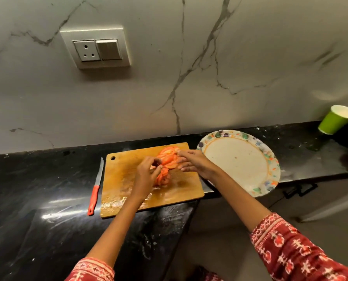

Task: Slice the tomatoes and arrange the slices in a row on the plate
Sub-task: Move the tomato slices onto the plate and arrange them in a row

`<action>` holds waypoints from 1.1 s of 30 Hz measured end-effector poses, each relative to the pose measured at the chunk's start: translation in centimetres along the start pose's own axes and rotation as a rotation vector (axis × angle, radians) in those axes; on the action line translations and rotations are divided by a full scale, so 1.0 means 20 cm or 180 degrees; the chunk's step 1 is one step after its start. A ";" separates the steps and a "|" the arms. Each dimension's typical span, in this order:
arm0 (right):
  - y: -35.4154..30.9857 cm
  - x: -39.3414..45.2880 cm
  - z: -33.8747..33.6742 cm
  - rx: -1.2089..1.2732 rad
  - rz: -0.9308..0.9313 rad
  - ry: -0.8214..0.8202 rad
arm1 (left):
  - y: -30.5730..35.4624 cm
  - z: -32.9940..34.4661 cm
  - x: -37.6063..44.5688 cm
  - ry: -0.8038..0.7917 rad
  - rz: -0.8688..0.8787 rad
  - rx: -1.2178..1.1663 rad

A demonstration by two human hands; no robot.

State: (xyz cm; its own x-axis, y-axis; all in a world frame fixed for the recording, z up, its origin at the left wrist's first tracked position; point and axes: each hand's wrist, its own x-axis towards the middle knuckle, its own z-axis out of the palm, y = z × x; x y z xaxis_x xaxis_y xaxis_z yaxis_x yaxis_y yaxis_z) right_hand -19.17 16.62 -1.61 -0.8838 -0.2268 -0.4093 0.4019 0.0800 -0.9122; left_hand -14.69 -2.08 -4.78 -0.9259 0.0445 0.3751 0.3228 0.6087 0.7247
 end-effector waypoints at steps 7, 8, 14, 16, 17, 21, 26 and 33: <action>0.16 -0.07 -0.22 -0.0412 0.0815 0.0830 | 0.08 0.41 -0.06 -0.0783 0.0347 0.0311; 0.20 -0.06 -0.25 -0.0529 0.0813 0.0940 | 0.09 0.46 -0.07 -0.0799 0.0326 0.0342; 0.25 -0.03 -0.41 -0.0750 0.0257 0.1140 | 0.11 0.60 -0.05 -0.0236 -0.0442 0.0154; 0.24 -0.01 -0.43 -0.1192 -0.0175 0.0993 | 0.12 0.61 -0.05 -0.0076 -0.0726 0.0072; 0.24 0.00 -0.44 -0.1511 -0.0429 0.0892 | 0.13 0.61 -0.04 -0.0022 -0.0870 0.0027; 0.24 0.08 -0.43 -0.2847 -0.1089 0.0326 | 0.19 0.65 0.00 0.0049 -0.1490 -0.0095; 0.19 0.16 -0.38 -0.4250 -0.0998 -0.0208 | 0.23 0.68 0.04 -0.0048 -0.2353 -0.0205; 0.16 0.15 -0.45 -0.2649 -0.0552 -0.0387 | 0.19 0.59 0.03 -0.0006 -0.2641 -0.1304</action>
State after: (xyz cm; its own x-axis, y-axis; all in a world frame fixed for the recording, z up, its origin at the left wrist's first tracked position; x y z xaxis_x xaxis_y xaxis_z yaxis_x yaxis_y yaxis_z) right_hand -22.68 24.91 -6.02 -0.8656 -0.4002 -0.3010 -0.0851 0.7098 -0.6992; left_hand -16.44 9.52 -8.63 -0.8918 -0.2791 -0.3561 -0.4000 0.1185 0.9088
